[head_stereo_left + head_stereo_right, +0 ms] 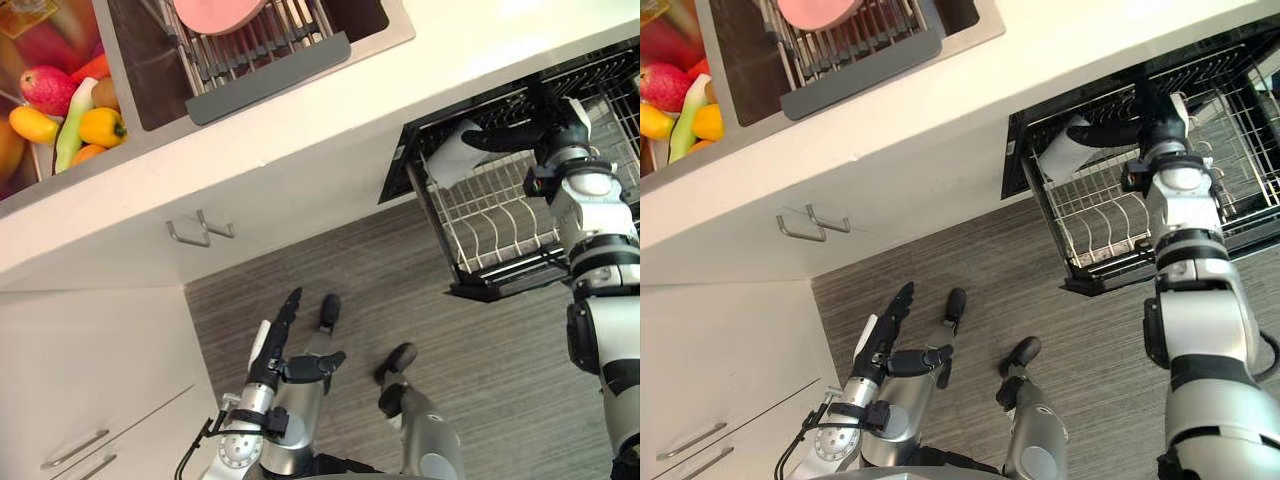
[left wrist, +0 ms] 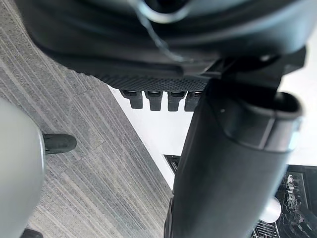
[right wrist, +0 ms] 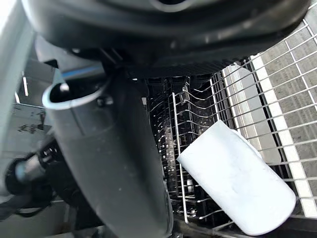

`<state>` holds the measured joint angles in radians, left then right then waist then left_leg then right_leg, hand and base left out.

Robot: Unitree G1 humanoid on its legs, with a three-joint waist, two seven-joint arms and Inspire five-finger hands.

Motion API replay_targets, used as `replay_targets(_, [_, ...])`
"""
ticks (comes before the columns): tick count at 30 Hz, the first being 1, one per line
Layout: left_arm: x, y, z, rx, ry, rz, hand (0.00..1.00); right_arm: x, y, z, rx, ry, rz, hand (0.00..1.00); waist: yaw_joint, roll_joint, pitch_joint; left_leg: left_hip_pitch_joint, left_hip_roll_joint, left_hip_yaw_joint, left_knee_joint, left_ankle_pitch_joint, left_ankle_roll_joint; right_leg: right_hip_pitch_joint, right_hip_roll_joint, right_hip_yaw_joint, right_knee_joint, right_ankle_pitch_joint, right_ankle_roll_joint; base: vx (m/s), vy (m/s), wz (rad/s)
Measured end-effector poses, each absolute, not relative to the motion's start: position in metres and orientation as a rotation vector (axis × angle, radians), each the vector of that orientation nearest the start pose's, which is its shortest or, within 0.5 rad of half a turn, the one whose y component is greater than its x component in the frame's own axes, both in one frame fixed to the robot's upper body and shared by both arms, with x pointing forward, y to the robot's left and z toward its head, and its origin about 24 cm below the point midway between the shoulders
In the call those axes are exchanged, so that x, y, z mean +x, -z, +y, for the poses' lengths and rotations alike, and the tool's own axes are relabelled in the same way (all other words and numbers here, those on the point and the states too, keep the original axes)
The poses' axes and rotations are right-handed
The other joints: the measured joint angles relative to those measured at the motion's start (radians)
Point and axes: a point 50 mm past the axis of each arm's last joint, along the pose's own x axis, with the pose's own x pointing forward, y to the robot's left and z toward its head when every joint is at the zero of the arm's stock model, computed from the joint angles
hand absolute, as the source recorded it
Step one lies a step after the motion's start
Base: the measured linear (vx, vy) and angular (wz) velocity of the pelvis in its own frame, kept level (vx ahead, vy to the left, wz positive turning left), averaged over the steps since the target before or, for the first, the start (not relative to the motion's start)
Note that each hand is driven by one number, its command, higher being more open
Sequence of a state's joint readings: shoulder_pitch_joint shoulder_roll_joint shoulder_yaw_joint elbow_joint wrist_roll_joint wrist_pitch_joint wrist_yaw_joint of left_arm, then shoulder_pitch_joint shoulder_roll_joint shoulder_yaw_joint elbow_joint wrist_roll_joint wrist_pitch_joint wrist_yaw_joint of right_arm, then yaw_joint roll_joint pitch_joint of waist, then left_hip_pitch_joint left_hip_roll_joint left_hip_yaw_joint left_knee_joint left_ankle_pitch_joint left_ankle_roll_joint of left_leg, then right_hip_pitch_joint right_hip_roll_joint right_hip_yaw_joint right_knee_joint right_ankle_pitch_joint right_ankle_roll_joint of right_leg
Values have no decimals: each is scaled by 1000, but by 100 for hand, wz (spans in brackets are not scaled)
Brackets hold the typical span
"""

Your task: Walk over to the sink, pick up the cup, carry it to the dishwasher, place the cup inside the dishwasher, then close the dishwasher door

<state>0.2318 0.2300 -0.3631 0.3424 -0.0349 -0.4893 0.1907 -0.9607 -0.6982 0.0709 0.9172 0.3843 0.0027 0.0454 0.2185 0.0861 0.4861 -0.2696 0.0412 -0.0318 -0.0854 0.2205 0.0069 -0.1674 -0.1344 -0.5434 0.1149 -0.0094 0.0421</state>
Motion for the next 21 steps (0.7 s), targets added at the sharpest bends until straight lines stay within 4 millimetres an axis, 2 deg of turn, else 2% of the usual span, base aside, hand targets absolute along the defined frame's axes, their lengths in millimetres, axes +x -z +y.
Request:
replay_targets(2, [164, 47, 149, 177, 96, 130, 100, 379, -206, -290, -140, 187, -191, 100, -17, -25, -6, 18, 9, 16, -1, -7, -8, 18, 14, 17, -25, 8, -4, 41, -74, -20])
replay_targets(5, [160, 56, 158, 235, 95, 177, 100, 367, -201, -273, -86, 137, -312, 100, -41, -48, -17, 43, 17, 39, -1, -19, -15, 46, 28, 38, -59, 20, -6, 35, -52, -27])
replay_targets(6, [158, 61, 165, 226, 74, 207, 100, 358, -194, -261, -58, 101, -356, 100, -56, -66, -36, 50, 21, 53, -1, -25, -16, 52, 35, 51, -79, 28, -8, 68, -48, -37])
replay_targets(8, [154, 70, 174, 180, 61, 263, 100, 342, -172, -243, 4, 61, -387, 100, -81, -93, -74, 64, 26, 76, -1, -39, -21, 67, 45, 74, -108, 36, -8, 86, -39, -35])
replay_targets(10, [146, 83, 188, 168, 55, 341, 100, 314, -140, -227, 88, 50, -393, 100, -123, -117, -135, 82, 28, 99, -1, -56, -24, 81, 49, 95, -129, 37, -7, 124, -21, -30])
replay_targets(14, [134, 96, 199, 172, 43, 428, 100, 275, -116, -222, 220, 112, -415, 100, -168, -115, -195, 124, 28, 143, -1, -84, -25, 104, 48, 142, -146, 40, -2, 108, 14, -40])
replay_targets(16, [119, 111, 209, 49, -69, 533, 100, 252, -107, -216, 313, 135, -444, 100, -181, -111, -230, 164, 27, 166, -1, -106, -29, 142, 49, 158, -167, 39, 1, 132, 5, -26])
replay_targets(18, [105, 122, 215, -84, -198, 614, 100, 240, -110, -206, 334, 108, -480, 100, -190, -107, -251, 188, 26, 165, -1, -117, -35, 175, 50, 152, -180, 36, 5, 82, -3, 2])
replay_targets(20, [91, 131, 218, -198, -309, 679, 100, 237, -121, -193, 329, 32, -534, 100, -187, -105, -269, 206, 24, 156, 10, -131, -35, 207, 50, 140, -187, 29, 10, 84, -3, 22])
replay_targets(21, [87, 134, 219, -252, -356, 704, 100, 236, -128, -187, 320, -17, -573, 100, -177, -106, -272, 190, 21, 143, 80, -171, -34, 235, 44, 118, -185, 19, 13, 43, 18, 57])
